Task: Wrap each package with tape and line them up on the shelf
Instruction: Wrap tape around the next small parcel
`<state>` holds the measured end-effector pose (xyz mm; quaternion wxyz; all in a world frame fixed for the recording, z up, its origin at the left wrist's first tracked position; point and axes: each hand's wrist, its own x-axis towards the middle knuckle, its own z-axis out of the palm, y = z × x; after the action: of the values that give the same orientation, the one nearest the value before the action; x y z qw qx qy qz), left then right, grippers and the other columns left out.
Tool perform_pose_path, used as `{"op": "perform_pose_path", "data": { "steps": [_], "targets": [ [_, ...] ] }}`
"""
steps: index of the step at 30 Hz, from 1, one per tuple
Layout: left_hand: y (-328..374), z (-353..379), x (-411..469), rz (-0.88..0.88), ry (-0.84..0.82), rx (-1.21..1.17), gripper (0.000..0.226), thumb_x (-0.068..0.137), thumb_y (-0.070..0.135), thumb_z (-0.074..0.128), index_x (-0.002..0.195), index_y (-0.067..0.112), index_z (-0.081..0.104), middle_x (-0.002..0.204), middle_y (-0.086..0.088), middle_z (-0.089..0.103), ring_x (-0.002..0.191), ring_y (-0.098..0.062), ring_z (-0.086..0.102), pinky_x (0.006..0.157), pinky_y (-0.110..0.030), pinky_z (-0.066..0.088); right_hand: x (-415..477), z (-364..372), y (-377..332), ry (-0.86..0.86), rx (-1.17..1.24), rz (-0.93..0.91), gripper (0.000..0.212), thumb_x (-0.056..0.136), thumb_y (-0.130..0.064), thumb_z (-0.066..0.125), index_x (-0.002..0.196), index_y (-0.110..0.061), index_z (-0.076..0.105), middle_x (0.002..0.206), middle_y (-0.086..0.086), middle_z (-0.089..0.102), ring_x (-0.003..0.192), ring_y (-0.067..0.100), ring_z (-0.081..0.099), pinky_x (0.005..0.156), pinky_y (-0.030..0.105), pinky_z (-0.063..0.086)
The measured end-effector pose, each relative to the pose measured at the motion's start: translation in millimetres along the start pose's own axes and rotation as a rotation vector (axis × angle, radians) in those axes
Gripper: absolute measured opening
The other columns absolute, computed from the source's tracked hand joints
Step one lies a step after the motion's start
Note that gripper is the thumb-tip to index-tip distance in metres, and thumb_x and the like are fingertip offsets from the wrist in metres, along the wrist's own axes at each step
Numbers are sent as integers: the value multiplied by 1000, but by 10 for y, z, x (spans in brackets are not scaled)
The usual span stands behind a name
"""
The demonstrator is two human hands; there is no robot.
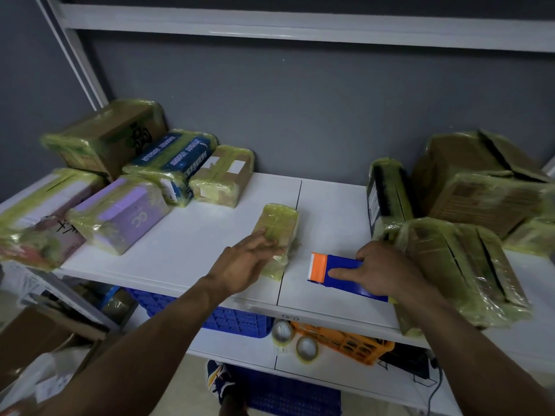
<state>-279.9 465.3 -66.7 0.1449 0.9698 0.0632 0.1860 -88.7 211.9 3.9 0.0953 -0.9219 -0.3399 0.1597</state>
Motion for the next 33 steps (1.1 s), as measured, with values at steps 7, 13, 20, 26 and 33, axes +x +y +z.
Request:
{"op": "perform_pose_path", "data": {
  "steps": [7,13,20,26,33],
  "targets": [
    [123,105,12,-147,81,23,49,89,71,51,123,41,69,132,15,58,134,-7,48,75,-36,60,145,175,-105,31,-35,18,65,71,-83,70,84,-21,56,78,-2,63,70,14,65,63,29,56],
    [163,175,-12,-183,138,-45,35,95,56,57,120,35,71,129,13,61,137,-10,46,70,-39,61,298,329,-265,24,-83,37,67,69,-87,66,80,-24,48,78,-3,57,72,17,62,63,29,52],
    [228,217,-13,-229,126,-113,33,99,49,57,124,32,69,134,14,61,144,-9,38,82,-38,59,396,409,-383,45,-91,28,66,69,-88,64,79,-25,48,75,-6,54,64,12,54,53,26,38],
    [262,233,-18,-230,183,-123,28,96,40,67,122,30,72,131,13,64,142,-10,43,86,-38,59,389,479,-519,68,-119,23,63,74,-86,61,75,-27,41,73,-8,45,66,15,51,57,29,37],
    [266,254,-8,-251,202,-141,29,95,43,67,120,30,72,131,12,65,141,-11,44,92,-41,58,356,573,-542,169,-171,0,62,79,-85,56,71,-25,40,79,-5,51,76,20,55,64,30,37]
  ]
}}
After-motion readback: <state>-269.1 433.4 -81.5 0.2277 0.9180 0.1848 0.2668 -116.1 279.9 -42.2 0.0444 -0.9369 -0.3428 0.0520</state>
